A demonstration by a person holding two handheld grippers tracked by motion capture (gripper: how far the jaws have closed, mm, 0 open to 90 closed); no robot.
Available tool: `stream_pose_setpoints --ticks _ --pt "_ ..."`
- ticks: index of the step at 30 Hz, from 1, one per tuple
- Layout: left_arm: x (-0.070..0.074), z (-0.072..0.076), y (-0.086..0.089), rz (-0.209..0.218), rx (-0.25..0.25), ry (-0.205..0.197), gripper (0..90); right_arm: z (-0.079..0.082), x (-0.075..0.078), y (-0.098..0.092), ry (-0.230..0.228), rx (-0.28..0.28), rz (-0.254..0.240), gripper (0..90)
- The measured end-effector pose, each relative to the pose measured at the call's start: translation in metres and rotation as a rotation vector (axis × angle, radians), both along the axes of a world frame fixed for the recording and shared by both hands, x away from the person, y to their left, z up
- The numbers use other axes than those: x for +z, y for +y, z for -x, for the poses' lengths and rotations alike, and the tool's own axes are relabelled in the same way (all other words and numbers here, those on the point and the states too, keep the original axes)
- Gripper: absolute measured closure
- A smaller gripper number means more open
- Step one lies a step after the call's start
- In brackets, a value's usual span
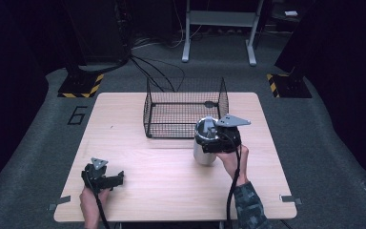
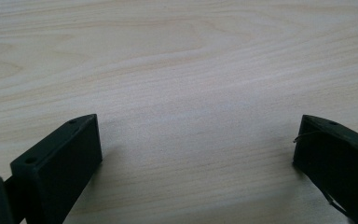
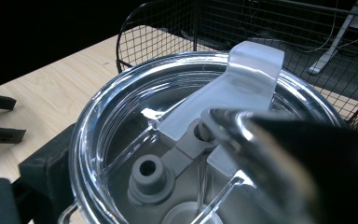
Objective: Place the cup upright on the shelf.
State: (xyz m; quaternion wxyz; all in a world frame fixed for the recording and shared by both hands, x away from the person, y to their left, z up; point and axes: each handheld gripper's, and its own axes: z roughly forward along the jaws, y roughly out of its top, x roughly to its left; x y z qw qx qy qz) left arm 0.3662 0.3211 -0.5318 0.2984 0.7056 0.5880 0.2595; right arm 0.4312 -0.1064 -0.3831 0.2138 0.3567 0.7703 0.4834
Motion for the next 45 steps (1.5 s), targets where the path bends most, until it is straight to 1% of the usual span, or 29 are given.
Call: stream_pose_setpoints --ticks 3,4,6,11,14,16,17,19,20,23,24,32,33,36,39,41,42,43,44,45 --pt "0.0 0.0 0.0 0.0 0.0 0.0 0.7 0.0 0.004 0.0 0.009 -0.005 -0.01 3.2" --pt "0.0 0.0 0.0 -0.001 0.0 0.0 0.6 0.0 0.005 -0.001 0.002 0.004 -0.004 3.2" --pt "0.0 0.0 0.0 -0.002 0.0 -0.001 0.6 0.0 0.007 -0.001 0.005 -0.002 -0.006 3.2" --pt "0.0 0.0 0.0 -0.002 0.0 -0.001 0.6 0.0 0.013 -0.002 -0.007 -0.003 -0.011 3.3" --pt "0.0 0.0 0.0 0.0 0.0 0.0 0.7 0.0 0.017 -0.002 0.0 -0.005 -0.016 3.2" --pt "0.0 0.0 0.0 -0.001 -0.001 0.0 0.7 -0.001 0.02 -0.002 -0.008 0.002 -0.011 3.2" --pt "0.0 0.0 0.0 -0.002 0.0 0.0 0.6 -0.001 0.021 -0.001 -0.004 -0.001 -0.014 3.3" --pt "0.0 0.0 0.0 0.0 0.0 0.0 0.6 -0.002 0.025 -0.001 -0.018 0.003 -0.007 3.3" --pt "0.0 0.0 0.0 -0.001 0.0 0.0 0.6 -0.003 0.029 0.0 -0.02 0.006 -0.005 3.3" --pt "0.0 0.0 0.0 0.0 0.0 0.0 0.7 -0.003 0.033 0.001 -0.018 0.007 -0.006 3.3" --pt "0.0 0.0 0.0 0.0 0.0 0.0 0.7 -0.004 0.035 0.002 -0.025 0.013 -0.002 3.3" --pt "0.0 0.0 0.0 0.0 0.0 0.0 0.7 -0.009 0.048 0.005 -0.029 0.02 -0.005 3.3" --pt "0.0 0.0 0.0 0.0 0.0 0.0 0.7 -0.011 0.052 0.005 -0.034 0.025 -0.001 3.3" --pt "0.0 0.0 0.0 0.0 0.0 0.0 0.6 -0.013 0.055 0.005 -0.034 0.031 -0.002 3.3" --pt "0.0 0.0 0.0 -0.001 0.0 0.0 0.7 -0.017 0.061 0.005 -0.039 0.031 0.002 3.3" --pt "0.0 0.0 0.0 0.0 0.0 0.0 0.7 -0.02 0.066 0.006 -0.034 0.026 0.0 3.3" --pt "0.0 0.0 0.0 0.0 0.0 0.0 0.6 -0.02 0.066 0.006 -0.034 0.026 0.0 3.3" --pt "0.0 0.0 0.0 0.0 0.0 0.001 0.7 -0.023 0.068 0.006 -0.044 0.034 0.002 3.3" --pt "0.0 0.0 0.0 0.001 0.0 0.001 0.7 -0.023 0.068 0.006 -0.044 0.034 0.002 3.3" --pt "0.0 0.0 0.0 0.001 0.0 0.001 0.6 -0.024 0.069 0.007 -0.035 0.029 -0.002 3.3"
